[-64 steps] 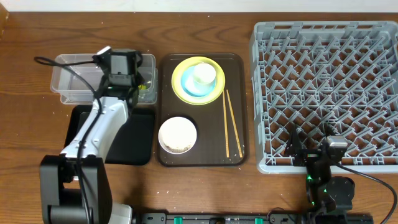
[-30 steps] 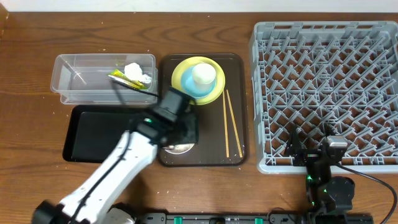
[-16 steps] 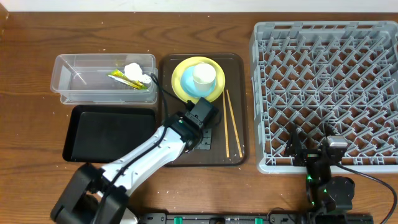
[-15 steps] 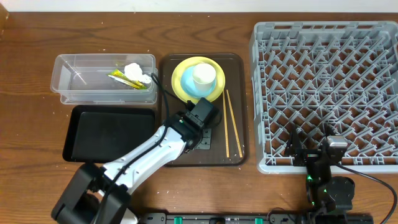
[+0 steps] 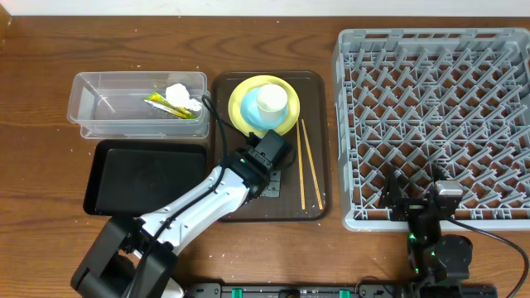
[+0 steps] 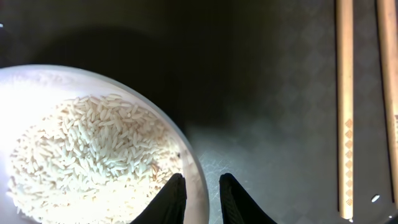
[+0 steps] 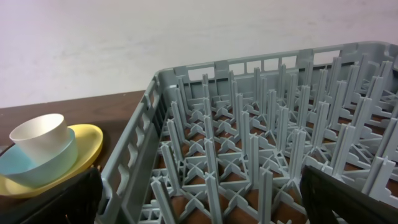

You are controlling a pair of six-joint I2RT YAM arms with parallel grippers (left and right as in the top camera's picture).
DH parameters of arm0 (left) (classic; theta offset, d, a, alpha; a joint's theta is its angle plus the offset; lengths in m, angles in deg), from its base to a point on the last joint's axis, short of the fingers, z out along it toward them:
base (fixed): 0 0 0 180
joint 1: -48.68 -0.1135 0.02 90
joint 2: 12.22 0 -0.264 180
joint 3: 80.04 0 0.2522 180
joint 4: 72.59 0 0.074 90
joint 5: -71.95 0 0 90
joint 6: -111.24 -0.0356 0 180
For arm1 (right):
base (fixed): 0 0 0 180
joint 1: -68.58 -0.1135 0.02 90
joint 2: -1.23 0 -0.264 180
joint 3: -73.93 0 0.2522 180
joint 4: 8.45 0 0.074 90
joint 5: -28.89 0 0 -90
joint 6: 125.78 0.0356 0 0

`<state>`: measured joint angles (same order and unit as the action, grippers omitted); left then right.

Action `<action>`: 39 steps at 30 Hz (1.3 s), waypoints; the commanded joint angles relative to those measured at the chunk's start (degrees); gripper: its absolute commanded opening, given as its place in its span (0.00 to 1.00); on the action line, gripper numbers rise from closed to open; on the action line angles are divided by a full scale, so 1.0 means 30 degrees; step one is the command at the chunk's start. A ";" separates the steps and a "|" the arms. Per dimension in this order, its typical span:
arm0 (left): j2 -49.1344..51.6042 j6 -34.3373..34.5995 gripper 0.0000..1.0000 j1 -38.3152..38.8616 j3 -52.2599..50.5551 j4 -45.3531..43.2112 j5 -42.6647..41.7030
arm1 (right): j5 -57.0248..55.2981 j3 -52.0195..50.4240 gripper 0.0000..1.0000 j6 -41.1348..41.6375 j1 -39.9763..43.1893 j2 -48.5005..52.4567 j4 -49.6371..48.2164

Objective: Sort waste into correct bins and load items into the dishwasher rack
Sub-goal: 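Reach the left gripper to the white rice bowl and grip its rim, then lift the rice bowl over the black tray and tip the rice out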

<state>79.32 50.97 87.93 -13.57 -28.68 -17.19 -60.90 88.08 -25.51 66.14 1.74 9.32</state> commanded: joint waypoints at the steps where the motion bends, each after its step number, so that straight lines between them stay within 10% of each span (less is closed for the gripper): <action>1: 0.0080 -0.0175 0.22 0.0073 -0.0554 -0.0328 0.0452 | -0.0117 -0.0022 0.99 0.0138 -0.0087 -0.0036 0.0066; 39: -0.1413 0.0306 0.06 0.0073 -0.0073 -0.0532 0.0794 | -0.0117 -0.0022 0.99 0.0138 -0.0087 -0.0036 0.0066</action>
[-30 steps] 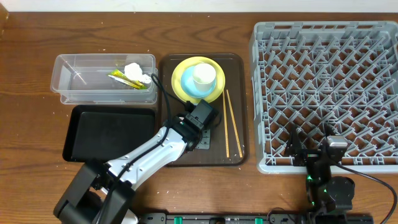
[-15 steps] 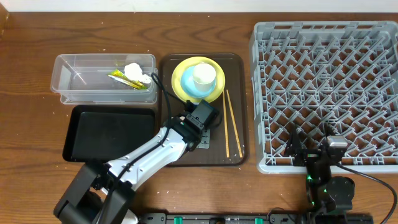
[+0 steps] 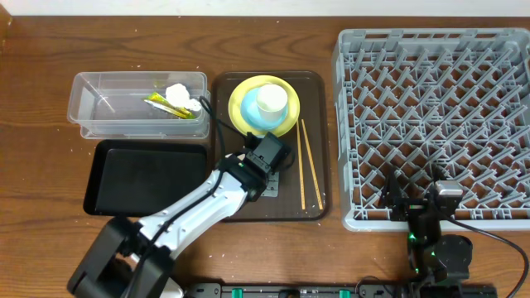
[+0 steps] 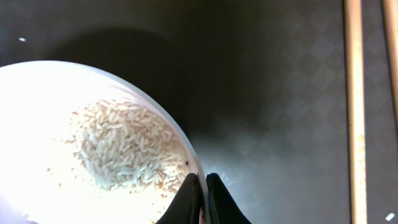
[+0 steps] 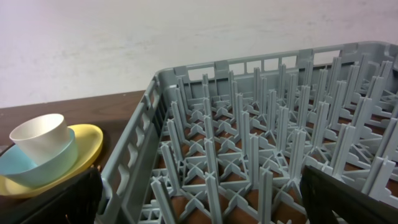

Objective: Sort waste into correct bins and load items into the dishwasher rack
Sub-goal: 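Lift the rice bowl over the black tray and tip the rice out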

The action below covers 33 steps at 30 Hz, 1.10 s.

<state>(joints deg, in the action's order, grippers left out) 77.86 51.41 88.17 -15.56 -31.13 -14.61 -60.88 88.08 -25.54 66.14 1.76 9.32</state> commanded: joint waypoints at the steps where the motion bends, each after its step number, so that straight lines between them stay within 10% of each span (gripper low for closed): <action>1: -0.1326 0.0160 0.06 -0.0007 0.0648 0.0474 -0.0066 | -0.0124 -0.0022 0.99 0.0146 -0.0087 -0.0044 0.0066; 18: -0.8684 0.2361 0.06 -0.5027 0.0714 0.2324 -0.0328 | -0.0124 -0.0022 0.99 0.0146 -0.0087 -0.0044 0.0066; 33: -0.7912 -0.3810 0.06 -1.7915 0.0590 0.3475 -1.6160 | -0.0124 -0.0022 0.99 0.0146 -0.0087 -0.0044 0.0066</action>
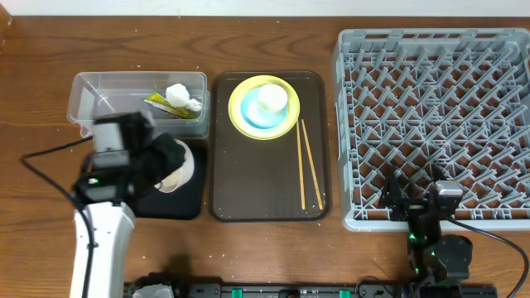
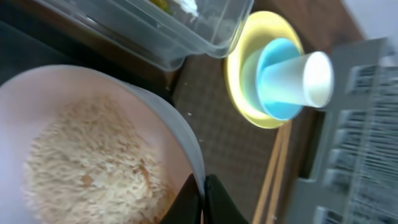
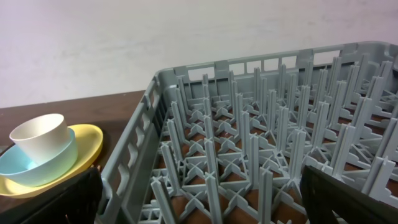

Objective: Sort waste into correct bins and load items into the dishwasher rack
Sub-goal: 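Lift the rice bowl over the black tray and tip the rice out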

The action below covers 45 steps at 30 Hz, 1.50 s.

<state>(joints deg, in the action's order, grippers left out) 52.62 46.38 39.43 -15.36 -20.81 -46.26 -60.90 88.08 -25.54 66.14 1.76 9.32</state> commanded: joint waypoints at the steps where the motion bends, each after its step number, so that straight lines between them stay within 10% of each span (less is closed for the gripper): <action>1: 0.0736 -0.2463 0.06 -0.2317 0.0444 0.0022 -0.6768 | -0.0117 -0.0022 0.99 0.0138 -0.0087 -0.0044 0.0066; 12: 0.4291 -0.7031 0.06 -0.7592 -0.0342 0.0051 -1.6764 | -0.0117 -0.0022 0.99 0.0146 -0.0087 -0.0044 0.0066; 45: 0.6688 -0.7861 0.06 -1.2386 -0.0991 0.1727 -2.0618 | -0.0117 -0.0022 0.99 0.0138 -0.0087 -0.0044 0.0066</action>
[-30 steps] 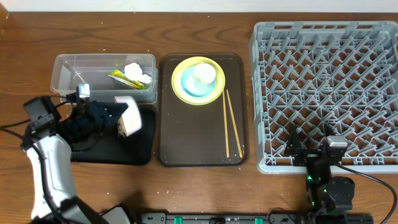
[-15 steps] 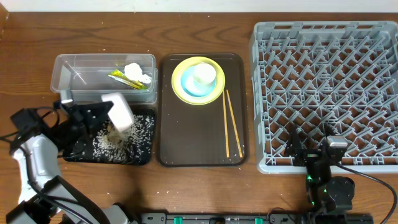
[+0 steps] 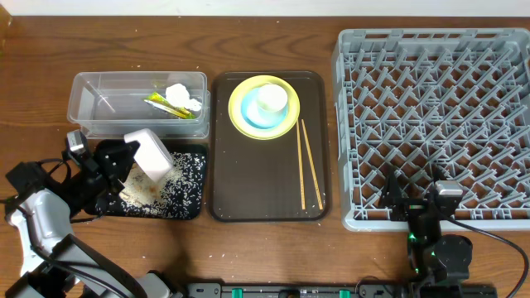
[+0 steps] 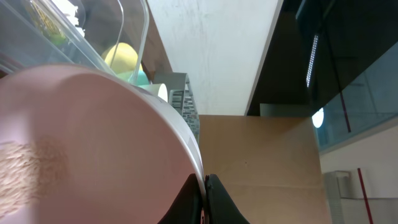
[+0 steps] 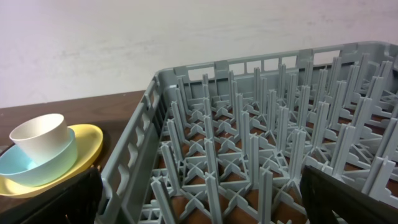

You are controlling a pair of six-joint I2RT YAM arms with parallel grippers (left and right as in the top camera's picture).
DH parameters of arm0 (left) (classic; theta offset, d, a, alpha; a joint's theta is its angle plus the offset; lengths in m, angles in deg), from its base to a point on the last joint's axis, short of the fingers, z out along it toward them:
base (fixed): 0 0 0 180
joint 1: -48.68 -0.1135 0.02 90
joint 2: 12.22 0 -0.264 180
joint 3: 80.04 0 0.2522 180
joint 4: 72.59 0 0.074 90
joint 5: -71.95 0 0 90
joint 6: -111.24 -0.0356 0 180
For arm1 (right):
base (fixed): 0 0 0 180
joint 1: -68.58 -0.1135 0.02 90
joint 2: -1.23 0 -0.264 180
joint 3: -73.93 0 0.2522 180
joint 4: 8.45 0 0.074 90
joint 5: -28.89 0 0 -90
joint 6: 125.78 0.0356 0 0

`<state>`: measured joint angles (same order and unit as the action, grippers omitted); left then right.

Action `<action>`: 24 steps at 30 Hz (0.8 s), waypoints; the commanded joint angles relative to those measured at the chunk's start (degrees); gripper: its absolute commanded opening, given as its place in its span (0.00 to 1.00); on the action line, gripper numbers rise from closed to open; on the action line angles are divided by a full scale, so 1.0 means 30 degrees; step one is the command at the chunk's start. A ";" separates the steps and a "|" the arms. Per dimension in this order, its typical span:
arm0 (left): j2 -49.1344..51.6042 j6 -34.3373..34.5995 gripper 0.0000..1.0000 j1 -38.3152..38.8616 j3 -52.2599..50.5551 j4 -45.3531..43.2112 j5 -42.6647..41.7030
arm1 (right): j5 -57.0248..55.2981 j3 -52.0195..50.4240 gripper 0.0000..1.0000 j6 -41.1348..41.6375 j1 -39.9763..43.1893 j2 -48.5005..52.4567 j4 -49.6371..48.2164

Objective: Sort waste into correct bins and load items into the dishwasher rack
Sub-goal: 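Lift the rice bowl over the black tray and tip the rice out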

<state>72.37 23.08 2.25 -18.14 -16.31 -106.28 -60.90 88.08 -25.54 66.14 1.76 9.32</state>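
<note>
A white bowl (image 3: 149, 154) is tipped on its side over the black tray (image 3: 189, 207), my left gripper (image 3: 124, 163) shut on its rim. Rice (image 3: 170, 189) lies scattered on that tray. In the left wrist view the bowl (image 4: 93, 143) fills the left side, a little rice (image 4: 25, 167) clings inside it, and the left gripper (image 4: 203, 191) pinches the rim. On the brown tray (image 3: 269, 211) sit a yellow plate (image 3: 238, 116), a blue bowl, a white cup (image 3: 271, 98) and two chopsticks (image 3: 308, 170). My right gripper (image 5: 202, 199) hangs open over the grey rack (image 3: 431, 108).
A clear bin (image 3: 99, 124) holding a yellow wrapper and crumpled white paper stands behind the black tray. The rack's upright tines fill the right wrist view, with the plate stack (image 5: 43, 155) at its left. The left arm's cable trails near the table's front left edge.
The bowl was held roughly level, full of rice, over the black tray. It is now tipped on its side and the rice lies spread on the tray. The left arm sits lower and further left.
My left gripper stood open around the rice bowl's rim on the brown tray, then was shut on it. After that the bowl was over the black tray, away from the brown one. Now it is tipped and the rice is on the black tray. The right arm stayed still.
</note>
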 commanded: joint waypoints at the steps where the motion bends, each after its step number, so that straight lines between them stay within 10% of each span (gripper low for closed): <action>1: 0.0102 -0.0109 0.06 0.0007 -0.0066 0.0313 -0.0605 | -0.0117 -0.0022 0.99 0.0138 -0.0087 -0.0044 0.0066; 24: 0.0044 0.3526 0.06 0.1005 -0.0051 -0.2455 -0.0612 | -0.0117 -0.0022 0.99 0.0138 -0.0087 -0.0044 0.0066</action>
<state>72.37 32.07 5.18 -18.27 -22.47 -106.72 -60.90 88.08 -25.54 66.14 1.76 9.35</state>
